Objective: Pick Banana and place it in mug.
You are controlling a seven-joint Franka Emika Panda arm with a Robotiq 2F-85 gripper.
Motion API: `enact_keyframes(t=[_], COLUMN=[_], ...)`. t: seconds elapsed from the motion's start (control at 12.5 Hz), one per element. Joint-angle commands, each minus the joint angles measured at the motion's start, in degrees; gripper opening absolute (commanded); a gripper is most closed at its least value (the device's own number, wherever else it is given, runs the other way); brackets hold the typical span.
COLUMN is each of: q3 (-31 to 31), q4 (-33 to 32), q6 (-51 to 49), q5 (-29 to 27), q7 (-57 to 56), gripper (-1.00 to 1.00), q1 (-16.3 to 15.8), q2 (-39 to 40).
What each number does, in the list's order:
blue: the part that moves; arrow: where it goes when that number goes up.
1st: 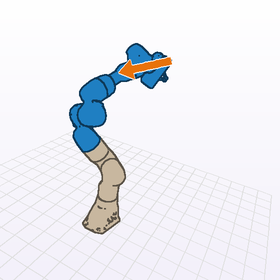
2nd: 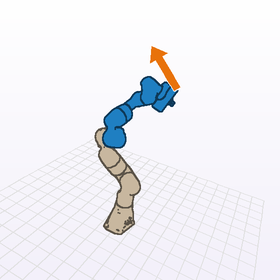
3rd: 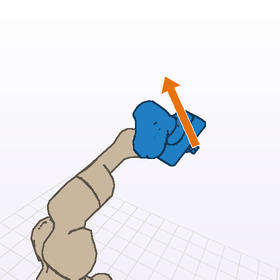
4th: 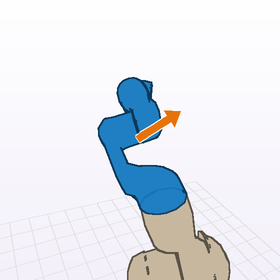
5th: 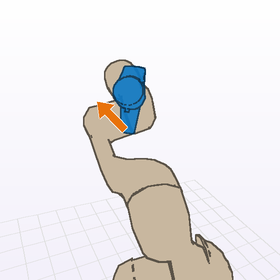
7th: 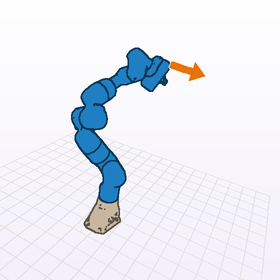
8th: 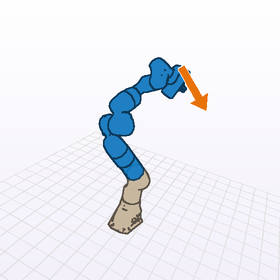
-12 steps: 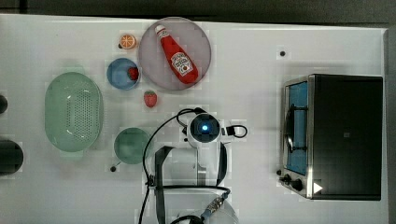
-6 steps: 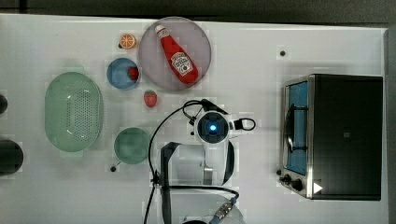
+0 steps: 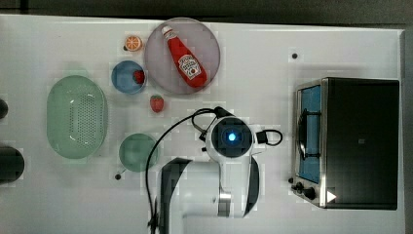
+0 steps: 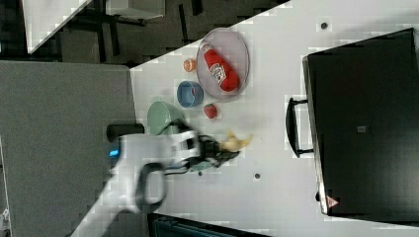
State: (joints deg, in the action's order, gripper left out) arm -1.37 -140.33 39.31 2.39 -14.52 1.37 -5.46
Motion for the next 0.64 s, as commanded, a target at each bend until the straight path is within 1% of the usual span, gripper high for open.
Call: enact_keyframes(t=[0.08, 0.32, 0.48, 0.64], q3=[0.01, 4.4, 8.55, 13.36], q4=[5.11, 6.23, 6.38, 6.37], q6=[-5.79, -8.32, -9.01, -10.07], q5=[-1.37, -1.56, -2.06, -2.17], q7=[-0.99, 2.86, 9.04, 17.81], gripper=[-0.43, -0.43, -0.43, -0.43], q1=[-1.04, -2.43, -3.3, -4.39], q2=[-7.28, -11.94, -13.65, -13.07])
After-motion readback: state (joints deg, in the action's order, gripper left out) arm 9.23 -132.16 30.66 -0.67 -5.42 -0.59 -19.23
